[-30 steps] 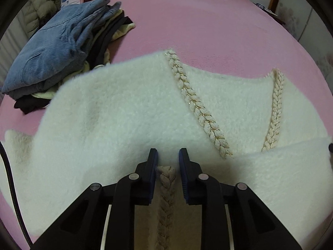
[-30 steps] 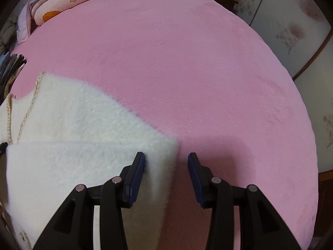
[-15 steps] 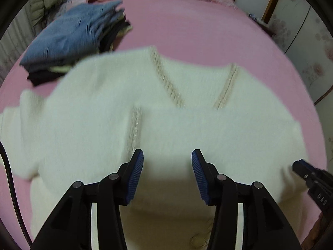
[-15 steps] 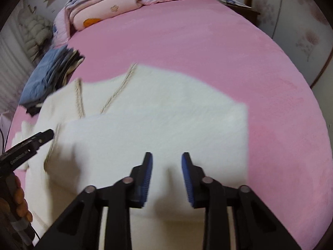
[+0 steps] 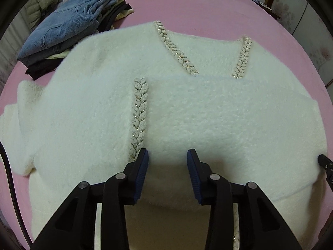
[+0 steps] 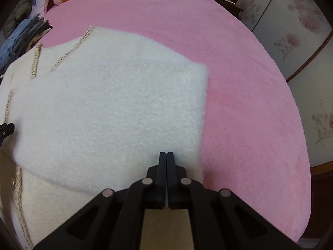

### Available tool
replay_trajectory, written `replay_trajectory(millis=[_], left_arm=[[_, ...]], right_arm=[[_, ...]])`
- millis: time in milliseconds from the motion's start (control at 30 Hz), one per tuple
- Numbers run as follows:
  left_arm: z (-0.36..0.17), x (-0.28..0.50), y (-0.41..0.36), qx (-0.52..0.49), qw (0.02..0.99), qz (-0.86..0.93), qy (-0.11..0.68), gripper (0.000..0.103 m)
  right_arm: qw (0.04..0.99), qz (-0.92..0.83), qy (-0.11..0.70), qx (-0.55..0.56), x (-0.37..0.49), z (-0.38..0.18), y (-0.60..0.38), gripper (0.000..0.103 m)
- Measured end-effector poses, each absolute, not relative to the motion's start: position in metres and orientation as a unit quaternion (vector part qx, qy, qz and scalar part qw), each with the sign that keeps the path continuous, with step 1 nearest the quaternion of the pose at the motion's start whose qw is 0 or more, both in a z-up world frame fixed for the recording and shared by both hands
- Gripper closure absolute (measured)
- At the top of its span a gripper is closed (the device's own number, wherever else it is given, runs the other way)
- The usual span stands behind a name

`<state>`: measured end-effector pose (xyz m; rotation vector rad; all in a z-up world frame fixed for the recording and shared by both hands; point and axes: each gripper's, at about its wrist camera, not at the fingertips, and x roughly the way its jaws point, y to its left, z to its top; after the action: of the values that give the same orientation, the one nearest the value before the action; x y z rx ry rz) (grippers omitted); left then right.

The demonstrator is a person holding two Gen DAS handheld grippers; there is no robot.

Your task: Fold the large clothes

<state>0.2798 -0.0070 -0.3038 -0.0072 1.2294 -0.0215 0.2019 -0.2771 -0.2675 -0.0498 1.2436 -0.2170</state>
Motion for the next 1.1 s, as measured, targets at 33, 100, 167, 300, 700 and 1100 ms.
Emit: replay_trajectory(millis=[33, 100, 167, 300, 700, 1100], left_arm=[[-0.303, 0.284, -0.005, -0.009, 0.814, -0.016, 0.581, 0.057], [-0.298, 0.287, -0.005, -0.022, 0.806, -0.031, 0.59, 0.044], [-0.286, 0.286, -0.006, -0.028, 0.805, -0.038, 0.592, 0.034], [-0.251, 0.277, -0.006, -0.036, 0.814, -0.051, 0.577, 0.018], [-0.148, 0.241, 0.001, -0.082, 0.828, -0.086, 0.547, 0.005], [-0.061, 0.193, -0.005, -0.069, 0.857, -0.082, 0.505, 0.005]], right_arm=[[0.806, -0.103, 0.583, -0.016, 0.202, -0.266, -0.277, 0.103], [0.802, -0.109, 0.587, 0.003, 0.2, -0.262, -0.277, 0.103], [0.8, -0.114, 0.589, 0.018, 0.194, -0.249, -0.283, 0.103], [0.805, -0.106, 0.583, 0.043, 0.179, -0.219, -0.283, 0.1], [0.829, -0.074, 0.549, 0.074, 0.148, -0.131, -0.258, 0.1], [0.84, -0.02, 0.534, 0.092, 0.129, -0.072, -0.242, 0.1]])
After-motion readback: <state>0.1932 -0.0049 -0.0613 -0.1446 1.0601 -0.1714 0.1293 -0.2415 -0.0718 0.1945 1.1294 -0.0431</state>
